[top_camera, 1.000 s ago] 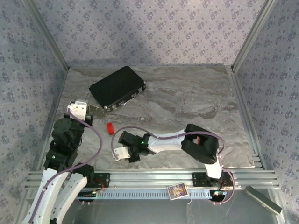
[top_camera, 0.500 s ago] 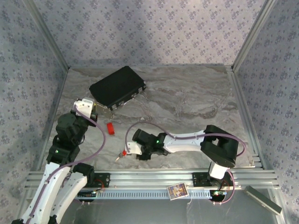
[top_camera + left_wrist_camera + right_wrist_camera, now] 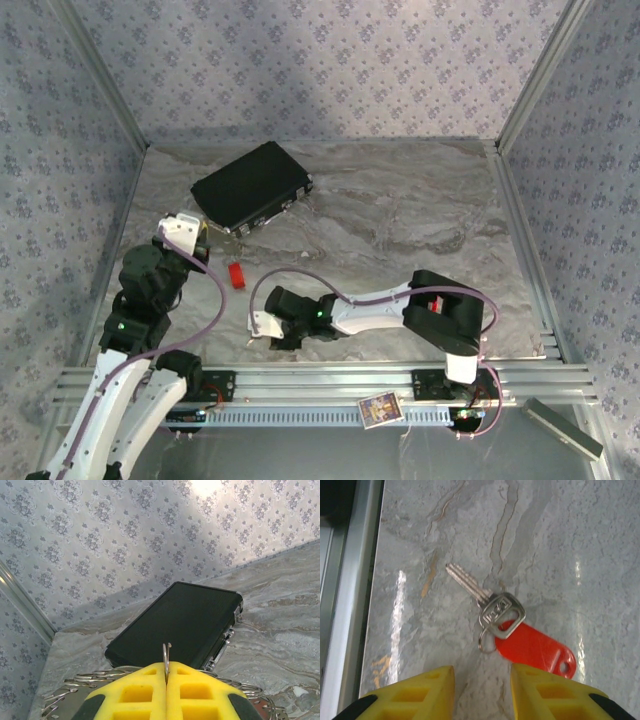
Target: Put the keys on the keyring
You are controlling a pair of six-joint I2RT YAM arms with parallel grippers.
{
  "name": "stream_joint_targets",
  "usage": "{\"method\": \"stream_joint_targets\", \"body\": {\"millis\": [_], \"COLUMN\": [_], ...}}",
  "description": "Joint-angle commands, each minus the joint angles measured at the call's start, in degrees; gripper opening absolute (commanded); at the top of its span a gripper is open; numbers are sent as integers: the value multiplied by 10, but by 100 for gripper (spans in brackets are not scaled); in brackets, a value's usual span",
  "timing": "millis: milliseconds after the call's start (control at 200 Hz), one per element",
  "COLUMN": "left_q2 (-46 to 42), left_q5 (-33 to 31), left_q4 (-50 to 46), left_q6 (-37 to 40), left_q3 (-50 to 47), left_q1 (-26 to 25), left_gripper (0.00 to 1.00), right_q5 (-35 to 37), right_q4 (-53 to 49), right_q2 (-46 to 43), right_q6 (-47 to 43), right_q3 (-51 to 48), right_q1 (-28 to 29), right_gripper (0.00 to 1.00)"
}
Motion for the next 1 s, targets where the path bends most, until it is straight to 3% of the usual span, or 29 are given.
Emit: {"method": "stream_joint_targets", "body": {"millis": [0,250,390,730,994], "left_q2": [-7,-8,-8,-8,8], "left_q5": [11,13,14,16,92], "left_q4": [27,29,30,24,15], "left_q6": [-8,-8,-8,-5,4], "left_q3": [-2,-2,-3,1,11], "left_q1": [4,4,3,4,4], "left_gripper": [0,0,0,0,0], "right_q5": [6,17,28,28,17], "right_q4": [6,-10,-15,-12,14], "right_q2": [20,41,46,26,-63], "right_q6": [10,7,9,12,34], "right_q3": [26,48,51,39,-50], "right_q1": [6,7,7,6,-13], "right_gripper": [36,34,28,0,0]}}
